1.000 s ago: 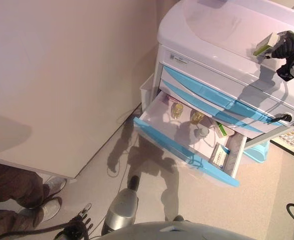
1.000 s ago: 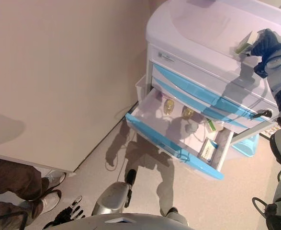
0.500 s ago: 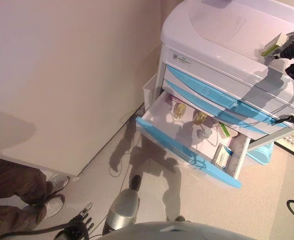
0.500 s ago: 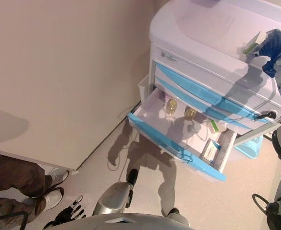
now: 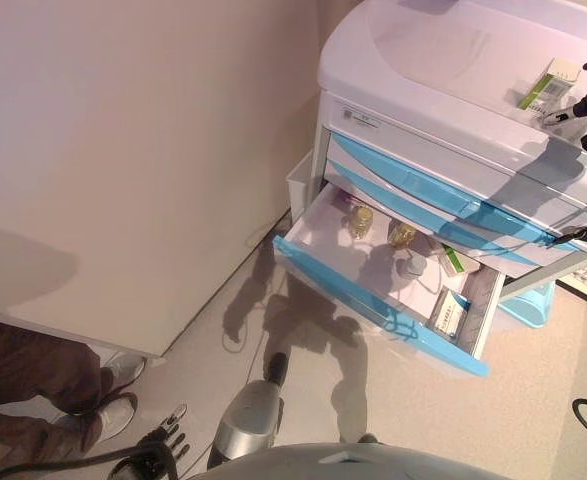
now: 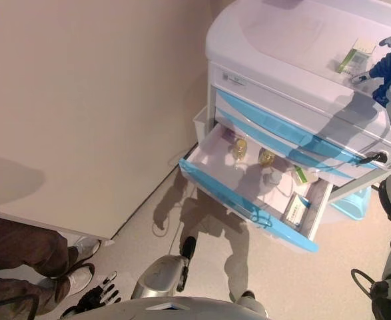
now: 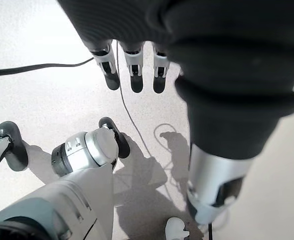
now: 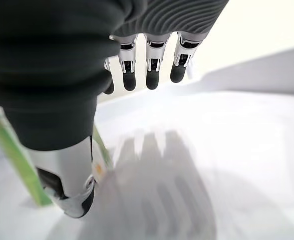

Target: Open the drawer and pick up the medicine

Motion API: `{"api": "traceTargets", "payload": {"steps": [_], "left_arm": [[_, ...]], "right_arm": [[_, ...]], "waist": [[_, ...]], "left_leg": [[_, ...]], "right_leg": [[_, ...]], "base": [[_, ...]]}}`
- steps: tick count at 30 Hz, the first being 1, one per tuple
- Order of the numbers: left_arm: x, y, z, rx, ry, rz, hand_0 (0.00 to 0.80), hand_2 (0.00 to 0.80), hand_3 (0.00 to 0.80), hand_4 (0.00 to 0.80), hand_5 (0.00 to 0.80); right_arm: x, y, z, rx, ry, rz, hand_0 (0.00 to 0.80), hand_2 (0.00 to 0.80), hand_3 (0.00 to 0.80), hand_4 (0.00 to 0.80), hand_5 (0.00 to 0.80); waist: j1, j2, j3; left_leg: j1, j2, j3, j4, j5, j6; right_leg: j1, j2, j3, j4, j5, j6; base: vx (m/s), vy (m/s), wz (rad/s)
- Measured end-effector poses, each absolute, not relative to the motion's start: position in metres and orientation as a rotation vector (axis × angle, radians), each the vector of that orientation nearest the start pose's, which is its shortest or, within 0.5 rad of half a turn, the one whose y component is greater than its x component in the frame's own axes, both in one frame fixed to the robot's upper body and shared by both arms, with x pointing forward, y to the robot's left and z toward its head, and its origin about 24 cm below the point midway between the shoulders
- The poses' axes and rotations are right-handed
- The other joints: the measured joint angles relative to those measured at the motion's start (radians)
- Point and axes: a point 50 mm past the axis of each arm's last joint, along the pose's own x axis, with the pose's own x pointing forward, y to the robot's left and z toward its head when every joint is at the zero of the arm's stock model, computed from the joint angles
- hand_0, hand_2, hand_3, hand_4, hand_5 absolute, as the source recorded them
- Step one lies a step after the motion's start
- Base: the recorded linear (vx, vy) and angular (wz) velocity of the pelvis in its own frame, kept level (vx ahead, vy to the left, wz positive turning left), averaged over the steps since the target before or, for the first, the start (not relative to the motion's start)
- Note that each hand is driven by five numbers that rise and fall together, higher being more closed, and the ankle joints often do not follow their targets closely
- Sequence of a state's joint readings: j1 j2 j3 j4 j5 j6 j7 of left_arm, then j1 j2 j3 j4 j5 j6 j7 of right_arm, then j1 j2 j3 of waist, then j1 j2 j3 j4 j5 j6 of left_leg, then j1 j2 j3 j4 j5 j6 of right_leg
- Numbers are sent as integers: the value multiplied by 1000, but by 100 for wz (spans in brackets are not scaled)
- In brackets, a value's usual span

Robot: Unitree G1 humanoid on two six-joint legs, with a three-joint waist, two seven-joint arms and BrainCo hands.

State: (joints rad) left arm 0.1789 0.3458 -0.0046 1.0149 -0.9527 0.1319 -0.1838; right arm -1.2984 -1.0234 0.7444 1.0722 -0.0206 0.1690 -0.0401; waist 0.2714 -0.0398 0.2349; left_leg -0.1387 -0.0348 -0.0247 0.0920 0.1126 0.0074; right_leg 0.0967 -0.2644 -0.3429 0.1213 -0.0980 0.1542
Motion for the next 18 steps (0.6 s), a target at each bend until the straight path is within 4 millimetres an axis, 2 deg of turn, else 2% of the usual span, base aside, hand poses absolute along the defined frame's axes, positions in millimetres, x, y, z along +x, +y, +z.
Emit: {"api": "traceTargets", "payload": {"steps": [13, 18], "left_arm": [[62, 269, -146, -663, 1011, 501, 0, 0, 0, 0, 0], [65, 270, -144, -619, 986, 468, 0, 0, 0, 0, 0]], "right_arm": [[361, -317, 338, -1206, -199, -572, 0, 0, 0, 0, 0], [356, -288, 357, -1225, -369, -521, 0, 0, 0, 0, 0]], "waist": [[-9, -2, 2], [-33, -9, 5]], "left_leg": [[5, 2, 12, -1, 0, 0], [15, 6, 34, -10, -3, 4]], "right_leg": [[-5, -2, 12, 0, 0, 0], [-14, -3, 35, 1, 0, 0]], "base": [[-5, -5, -1], [-6, -5, -12]]}}
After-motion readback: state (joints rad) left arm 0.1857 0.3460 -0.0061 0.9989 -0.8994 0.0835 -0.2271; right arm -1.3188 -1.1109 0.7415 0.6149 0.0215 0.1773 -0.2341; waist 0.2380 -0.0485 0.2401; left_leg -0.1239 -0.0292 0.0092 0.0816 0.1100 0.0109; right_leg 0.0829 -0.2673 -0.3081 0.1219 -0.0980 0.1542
